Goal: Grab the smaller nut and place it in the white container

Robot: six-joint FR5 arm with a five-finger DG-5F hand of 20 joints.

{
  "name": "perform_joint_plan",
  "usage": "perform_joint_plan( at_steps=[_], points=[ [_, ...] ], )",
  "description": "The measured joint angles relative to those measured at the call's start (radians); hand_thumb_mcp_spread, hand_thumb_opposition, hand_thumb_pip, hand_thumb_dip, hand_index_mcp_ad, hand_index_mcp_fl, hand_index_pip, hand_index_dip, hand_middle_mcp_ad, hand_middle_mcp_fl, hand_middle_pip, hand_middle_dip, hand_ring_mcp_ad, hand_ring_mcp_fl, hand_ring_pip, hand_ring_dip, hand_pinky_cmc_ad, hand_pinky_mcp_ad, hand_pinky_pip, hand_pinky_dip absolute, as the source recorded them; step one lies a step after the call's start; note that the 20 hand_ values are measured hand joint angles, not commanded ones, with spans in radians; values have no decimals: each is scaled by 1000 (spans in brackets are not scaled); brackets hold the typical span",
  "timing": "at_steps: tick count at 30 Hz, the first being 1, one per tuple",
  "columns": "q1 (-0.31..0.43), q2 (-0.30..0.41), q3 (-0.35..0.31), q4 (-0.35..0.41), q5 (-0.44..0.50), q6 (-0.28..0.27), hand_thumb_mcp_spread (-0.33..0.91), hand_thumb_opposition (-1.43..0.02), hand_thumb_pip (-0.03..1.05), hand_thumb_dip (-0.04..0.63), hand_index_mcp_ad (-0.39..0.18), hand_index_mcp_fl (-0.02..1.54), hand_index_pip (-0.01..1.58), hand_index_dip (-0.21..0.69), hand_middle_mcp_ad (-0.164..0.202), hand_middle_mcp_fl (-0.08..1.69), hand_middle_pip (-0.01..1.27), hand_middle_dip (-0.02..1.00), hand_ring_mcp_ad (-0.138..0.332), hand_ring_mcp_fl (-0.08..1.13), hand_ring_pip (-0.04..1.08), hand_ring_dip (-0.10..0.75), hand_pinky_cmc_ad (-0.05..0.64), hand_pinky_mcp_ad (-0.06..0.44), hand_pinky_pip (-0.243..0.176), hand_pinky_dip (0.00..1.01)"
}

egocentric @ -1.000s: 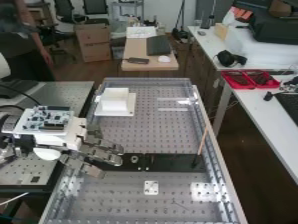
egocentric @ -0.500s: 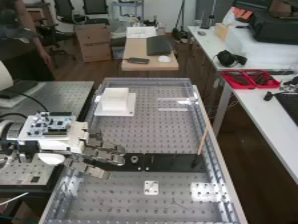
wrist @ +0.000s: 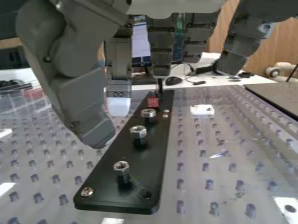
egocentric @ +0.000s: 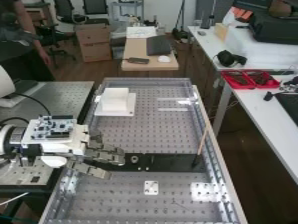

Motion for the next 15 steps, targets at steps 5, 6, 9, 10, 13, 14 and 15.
perform_joint_plan(
  at_steps=[5, 6, 9, 10, 13, 14, 15],
  points=[
    [-3, -5, -4, 4, -7, -21, 480, -894, 634, 286, -152, 19, 1510, 302, 93, 122, 136, 204, 136, 0, 98, 73, 354, 276, -58, 194],
    [-3, -7, -6, 7, -7, -27, 480, -894, 634, 286, -152, 19, 1510, 302, 93, 122, 138, 204, 136, 0, 98, 73, 354, 276, -61, 192],
    [-2, -12, -10, 13, -8, -33, 480, -894, 634, 286, -152, 19, 1510, 302, 93, 122, 138, 204, 136, -2, 94, 73, 354, 278, -61, 190],
    [-2, -13, -10, 15, -8, -33, 480, -894, 634, 286, -152, 19, 1510, 302, 93, 122, 138, 204, 136, 0, 94, 73, 354, 278, -58, 190],
    [-1, -19, -13, 23, -12, -38, 480, -894, 634, 286, -152, 23, 1513, 302, 93, 126, 138, 204, 136, 0, 98, 73, 354, 276, -44, 195],
    [-1, -22, -14, 26, -14, -42, 480, -894, 634, 286, -152, 23, 1513, 302, 93, 122, 138, 204, 136, 0, 98, 73, 354, 276, -45, 195],
    [-1, -24, -15, 29, -14, -43, 480, -894, 634, 286, -152, 23, 1513, 302, 93, 126, 138, 204, 136, 0, 98, 73, 354, 276, -45, 195]
  ],
)
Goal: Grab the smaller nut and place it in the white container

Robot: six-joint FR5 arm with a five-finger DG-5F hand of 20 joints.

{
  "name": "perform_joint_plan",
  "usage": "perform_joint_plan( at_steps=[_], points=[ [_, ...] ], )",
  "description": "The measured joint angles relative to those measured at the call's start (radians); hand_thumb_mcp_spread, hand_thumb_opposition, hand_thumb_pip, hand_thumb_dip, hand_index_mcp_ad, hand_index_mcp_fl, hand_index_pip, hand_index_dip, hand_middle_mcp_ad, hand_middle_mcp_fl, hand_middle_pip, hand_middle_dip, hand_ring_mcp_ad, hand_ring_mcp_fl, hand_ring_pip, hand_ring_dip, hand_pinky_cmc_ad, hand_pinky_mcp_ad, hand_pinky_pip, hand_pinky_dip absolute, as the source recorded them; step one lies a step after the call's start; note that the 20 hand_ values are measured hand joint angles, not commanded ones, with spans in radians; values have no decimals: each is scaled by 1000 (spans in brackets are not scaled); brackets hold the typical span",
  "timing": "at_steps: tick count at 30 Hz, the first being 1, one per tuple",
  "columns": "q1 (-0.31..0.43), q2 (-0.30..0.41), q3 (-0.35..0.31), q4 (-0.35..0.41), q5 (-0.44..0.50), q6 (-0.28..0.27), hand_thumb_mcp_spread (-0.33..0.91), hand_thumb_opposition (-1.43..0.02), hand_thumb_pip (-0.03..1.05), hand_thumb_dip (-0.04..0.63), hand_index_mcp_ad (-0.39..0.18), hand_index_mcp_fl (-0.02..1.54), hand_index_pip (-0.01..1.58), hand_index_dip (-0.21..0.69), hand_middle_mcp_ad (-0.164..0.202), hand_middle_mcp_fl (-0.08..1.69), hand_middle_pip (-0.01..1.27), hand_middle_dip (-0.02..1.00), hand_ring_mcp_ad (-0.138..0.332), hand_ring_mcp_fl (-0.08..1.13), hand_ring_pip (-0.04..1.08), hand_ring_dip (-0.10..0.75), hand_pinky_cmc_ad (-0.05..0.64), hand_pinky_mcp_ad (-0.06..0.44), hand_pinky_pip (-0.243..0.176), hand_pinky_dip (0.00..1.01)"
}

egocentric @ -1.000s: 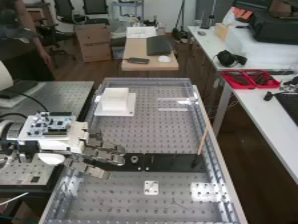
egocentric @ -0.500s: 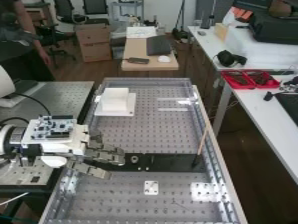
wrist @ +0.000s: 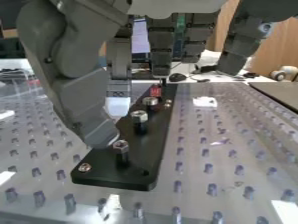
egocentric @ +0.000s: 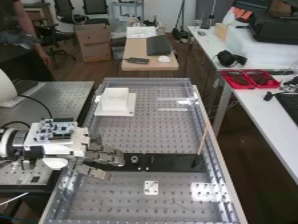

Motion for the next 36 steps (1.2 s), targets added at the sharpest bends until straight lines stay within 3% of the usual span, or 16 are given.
perform_joint_plan(
  at_steps=[2, 15, 36],
  points=[
    [0, -4, -1, 7, 1, 3, 480, -894, 634, 286, -150, 23, 1513, 302, 75, 122, 138, 204, 126, 0, 94, 73, 353, 278, -45, 195],
    [-6, -26, -4, 45, -3, 5, 480, -894, 628, 286, -152, 40, 1536, 302, 75, 148, 138, 204, 126, 0, 98, 73, 347, 278, -42, 195],
    [-8, -42, 2, 48, -11, 19, 480, -894, 616, 286, -152, 79, 1548, 302, 73, 145, 138, 206, 117, 0, 96, 75, 346, 278, -28, 195]
  ],
)
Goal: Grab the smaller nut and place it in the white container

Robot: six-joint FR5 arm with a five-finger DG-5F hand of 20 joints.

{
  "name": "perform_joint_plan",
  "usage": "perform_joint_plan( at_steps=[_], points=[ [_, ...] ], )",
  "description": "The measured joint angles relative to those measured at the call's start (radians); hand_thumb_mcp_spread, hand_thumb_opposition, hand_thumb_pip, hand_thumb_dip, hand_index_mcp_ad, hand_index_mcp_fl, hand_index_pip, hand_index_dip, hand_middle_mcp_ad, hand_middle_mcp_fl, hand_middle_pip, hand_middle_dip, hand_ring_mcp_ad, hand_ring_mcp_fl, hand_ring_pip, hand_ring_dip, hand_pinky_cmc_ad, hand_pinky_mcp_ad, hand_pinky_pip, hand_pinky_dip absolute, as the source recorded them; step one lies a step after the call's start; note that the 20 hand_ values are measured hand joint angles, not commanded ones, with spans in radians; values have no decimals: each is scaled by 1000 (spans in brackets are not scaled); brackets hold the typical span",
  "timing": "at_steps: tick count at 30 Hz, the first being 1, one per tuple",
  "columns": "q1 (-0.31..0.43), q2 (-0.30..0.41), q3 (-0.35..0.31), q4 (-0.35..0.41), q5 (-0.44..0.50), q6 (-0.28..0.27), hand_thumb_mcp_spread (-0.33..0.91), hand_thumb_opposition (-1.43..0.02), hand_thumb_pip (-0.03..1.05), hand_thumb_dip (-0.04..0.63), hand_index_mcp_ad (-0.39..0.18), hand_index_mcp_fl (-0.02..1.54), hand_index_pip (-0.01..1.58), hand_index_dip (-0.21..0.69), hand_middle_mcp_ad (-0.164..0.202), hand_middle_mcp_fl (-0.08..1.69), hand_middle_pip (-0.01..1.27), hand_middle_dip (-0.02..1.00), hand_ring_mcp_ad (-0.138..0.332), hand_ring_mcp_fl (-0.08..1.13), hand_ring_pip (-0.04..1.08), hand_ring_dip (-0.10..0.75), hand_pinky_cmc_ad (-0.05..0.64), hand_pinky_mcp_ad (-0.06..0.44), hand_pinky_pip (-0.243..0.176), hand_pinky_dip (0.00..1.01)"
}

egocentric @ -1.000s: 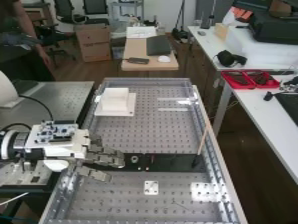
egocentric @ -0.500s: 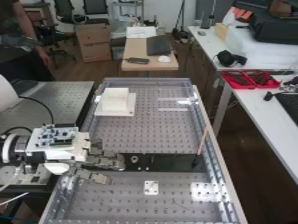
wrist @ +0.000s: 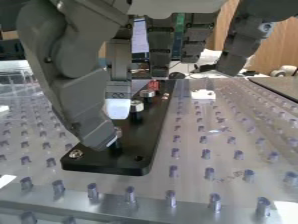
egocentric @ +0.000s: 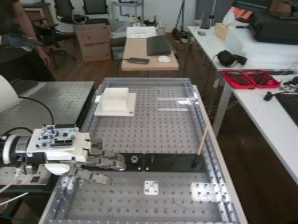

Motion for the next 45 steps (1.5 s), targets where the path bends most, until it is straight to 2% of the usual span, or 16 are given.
perform_joint_plan(
  at_steps=[24, 45],
  points=[
    [4, -19, 44, -65, -9, -40, 480, -895, 611, 283, -152, 103, 1548, 302, 75, 145, 138, 206, 117, 0, 93, 82, 347, 278, -30, 195],
    [4, -32, 57, -73, -10, -49, 480, -892, 611, 283, -152, 136, 1545, 302, 75, 188, 136, 206, 120, 0, 89, 82, 344, 278, -30, 195]
  ],
)
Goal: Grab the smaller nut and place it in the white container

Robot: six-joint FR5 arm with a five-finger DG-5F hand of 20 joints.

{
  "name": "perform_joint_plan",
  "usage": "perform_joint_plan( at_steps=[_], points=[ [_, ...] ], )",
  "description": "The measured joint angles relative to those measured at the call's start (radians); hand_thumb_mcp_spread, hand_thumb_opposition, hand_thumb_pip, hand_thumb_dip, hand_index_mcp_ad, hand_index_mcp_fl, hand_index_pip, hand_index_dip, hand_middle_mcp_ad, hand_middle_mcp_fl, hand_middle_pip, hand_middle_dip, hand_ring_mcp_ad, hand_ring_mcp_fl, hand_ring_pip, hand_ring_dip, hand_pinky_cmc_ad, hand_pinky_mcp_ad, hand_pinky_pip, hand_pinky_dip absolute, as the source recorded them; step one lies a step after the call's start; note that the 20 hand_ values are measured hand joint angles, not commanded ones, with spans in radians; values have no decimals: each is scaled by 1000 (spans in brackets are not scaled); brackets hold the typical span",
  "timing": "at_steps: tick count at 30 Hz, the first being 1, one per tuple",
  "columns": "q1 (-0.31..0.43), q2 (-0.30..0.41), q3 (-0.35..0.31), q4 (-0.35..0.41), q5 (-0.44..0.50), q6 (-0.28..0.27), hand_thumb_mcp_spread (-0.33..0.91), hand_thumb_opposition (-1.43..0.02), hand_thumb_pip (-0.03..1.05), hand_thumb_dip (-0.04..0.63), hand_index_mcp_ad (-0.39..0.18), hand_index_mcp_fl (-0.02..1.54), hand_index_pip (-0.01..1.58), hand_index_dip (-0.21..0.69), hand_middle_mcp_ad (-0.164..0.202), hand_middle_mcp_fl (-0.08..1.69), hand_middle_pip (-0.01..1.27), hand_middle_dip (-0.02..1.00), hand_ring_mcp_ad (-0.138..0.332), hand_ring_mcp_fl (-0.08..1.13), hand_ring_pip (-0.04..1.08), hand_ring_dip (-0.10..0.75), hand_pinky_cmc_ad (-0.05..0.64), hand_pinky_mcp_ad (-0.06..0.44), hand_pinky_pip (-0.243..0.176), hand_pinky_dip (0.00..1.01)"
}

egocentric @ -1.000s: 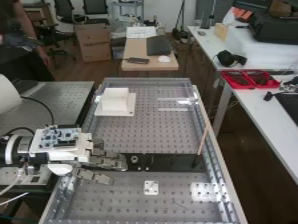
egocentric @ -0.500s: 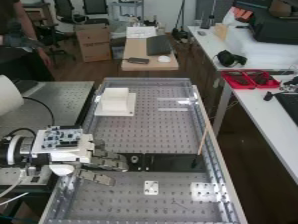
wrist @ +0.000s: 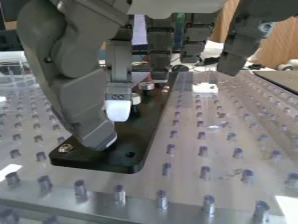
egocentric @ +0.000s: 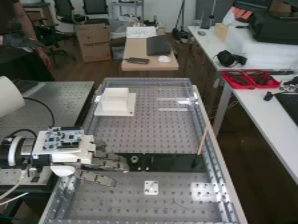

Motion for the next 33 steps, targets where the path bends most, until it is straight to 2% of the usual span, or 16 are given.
perform_joint_plan(
  at_steps=[20, 33],
  points=[
    [-3, -4, -5, 2, -5, -1, 487, -881, 613, 291, -152, 133, 1543, 302, 73, 188, 138, 206, 117, 0, 89, 82, 349, 278, -26, 195],
    [-5, -6, -4, 13, -12, 8, 525, -890, 593, 283, -150, 227, 1511, 293, 75, 185, 138, 206, 115, 12, 93, 82, 339, 278, -26, 195]
  ],
)
